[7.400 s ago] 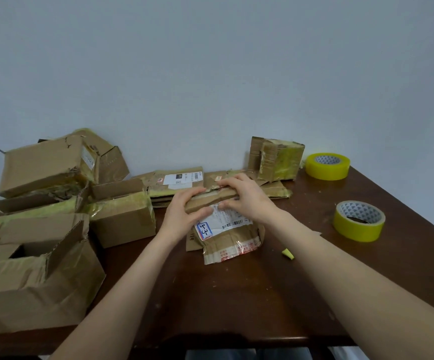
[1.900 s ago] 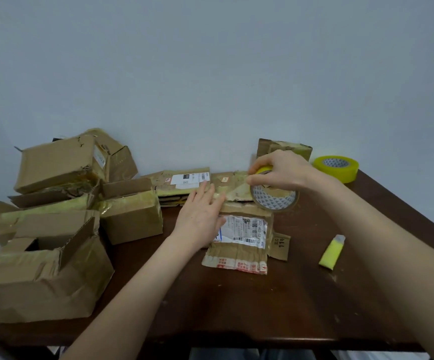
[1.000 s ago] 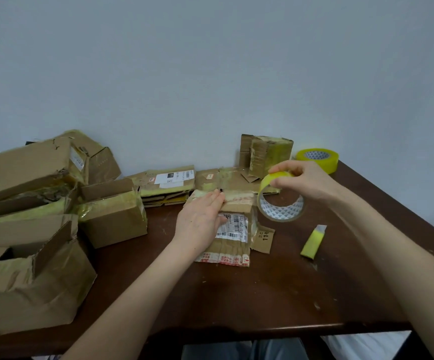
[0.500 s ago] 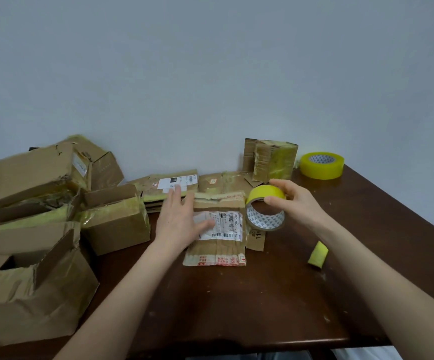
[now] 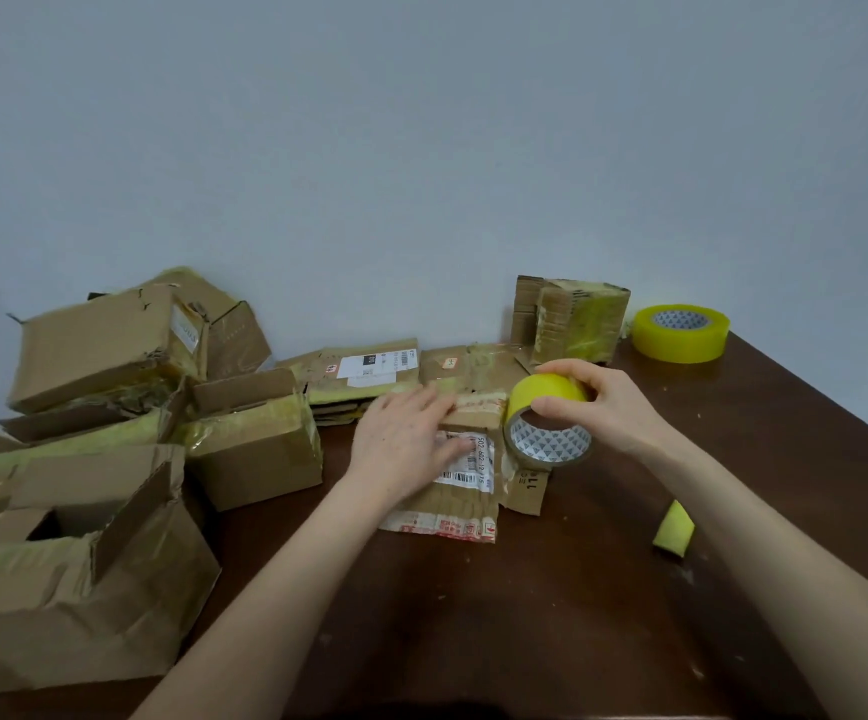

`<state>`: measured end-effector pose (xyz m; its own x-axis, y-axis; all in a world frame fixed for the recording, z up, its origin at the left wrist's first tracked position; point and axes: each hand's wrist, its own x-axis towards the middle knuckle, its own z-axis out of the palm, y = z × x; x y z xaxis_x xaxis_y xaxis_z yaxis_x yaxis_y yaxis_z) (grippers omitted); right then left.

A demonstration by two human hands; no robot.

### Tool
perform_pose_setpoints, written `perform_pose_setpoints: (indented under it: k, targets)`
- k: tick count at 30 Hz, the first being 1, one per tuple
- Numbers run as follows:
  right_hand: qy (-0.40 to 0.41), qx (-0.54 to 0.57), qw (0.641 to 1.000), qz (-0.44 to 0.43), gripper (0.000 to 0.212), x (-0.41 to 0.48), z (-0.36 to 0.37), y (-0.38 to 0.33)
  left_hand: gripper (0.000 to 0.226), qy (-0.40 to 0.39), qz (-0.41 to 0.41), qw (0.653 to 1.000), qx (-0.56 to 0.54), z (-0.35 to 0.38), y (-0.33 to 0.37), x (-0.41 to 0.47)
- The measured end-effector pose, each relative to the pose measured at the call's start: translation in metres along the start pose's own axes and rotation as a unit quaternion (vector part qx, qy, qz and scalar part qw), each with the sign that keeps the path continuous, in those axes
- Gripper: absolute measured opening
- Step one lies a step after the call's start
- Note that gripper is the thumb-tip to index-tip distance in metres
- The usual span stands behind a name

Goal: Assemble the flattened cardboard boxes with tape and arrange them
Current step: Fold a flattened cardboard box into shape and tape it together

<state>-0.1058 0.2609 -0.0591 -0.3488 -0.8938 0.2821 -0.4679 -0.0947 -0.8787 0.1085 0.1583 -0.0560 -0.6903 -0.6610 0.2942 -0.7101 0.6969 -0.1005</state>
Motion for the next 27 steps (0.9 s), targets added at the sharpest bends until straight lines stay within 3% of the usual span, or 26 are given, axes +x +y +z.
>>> perform_pose_setpoints:
  k: [3, 6, 8, 10, 12, 14, 16, 20, 27]
  targets:
    - [0.004, -0.009, 1.0, 0.003, 0.035, 0.001, 0.0, 0.003, 0.075, -0.057, -0.101, 0.984, -0.135, 0.003, -0.021, -0.003]
    - [0.017, -0.003, 1.0, 0.015, 0.034, 0.0, 0.005, 0.01, 0.088, -0.053, -0.123, 0.965, -0.226, 0.006, -0.027, -0.005]
    - [0.018, -0.007, 1.0, 0.014, 0.036, -0.003, 0.005, 0.012, 0.109, -0.087, -0.145, 0.975, -0.142, 0.0, -0.028, -0.004]
    - [0.015, -0.007, 1.0, 0.012, 0.039, -0.006, 0.002, 0.013, 0.116, -0.052, -0.089, 0.995, -0.003, -0.01, -0.016, -0.003]
    - [0.01, 0.002, 1.0, 0.017, 0.045, -0.008, -0.001, 0.014, 0.103, 0.009, 0.034, 0.999, 0.002, -0.015, 0.009, 0.003]
    - [0.002, 0.006, 1.0, 0.019, 0.051, -0.011, -0.002, 0.015, 0.09, -0.004, 0.105, 0.994, -0.012, -0.009, 0.03, 0.01]
    - [0.01, 0.011, 1.0, 0.02, 0.049, -0.014, -0.002, 0.013, 0.081, -0.016, 0.101, 0.995, -0.002, 0.003, 0.035, 0.015]
    - [0.023, 0.01, 0.999, 0.022, 0.033, -0.012, -0.007, 0.007, 0.067, 0.039, 0.077, 0.996, -0.004, 0.016, 0.03, 0.011]
    - [-0.002, -0.074, 0.997, 0.024, 0.025, -0.007, -0.018, 0.0, 0.065, 0.058, 0.057, 0.997, 0.014, 0.022, 0.035, 0.006]
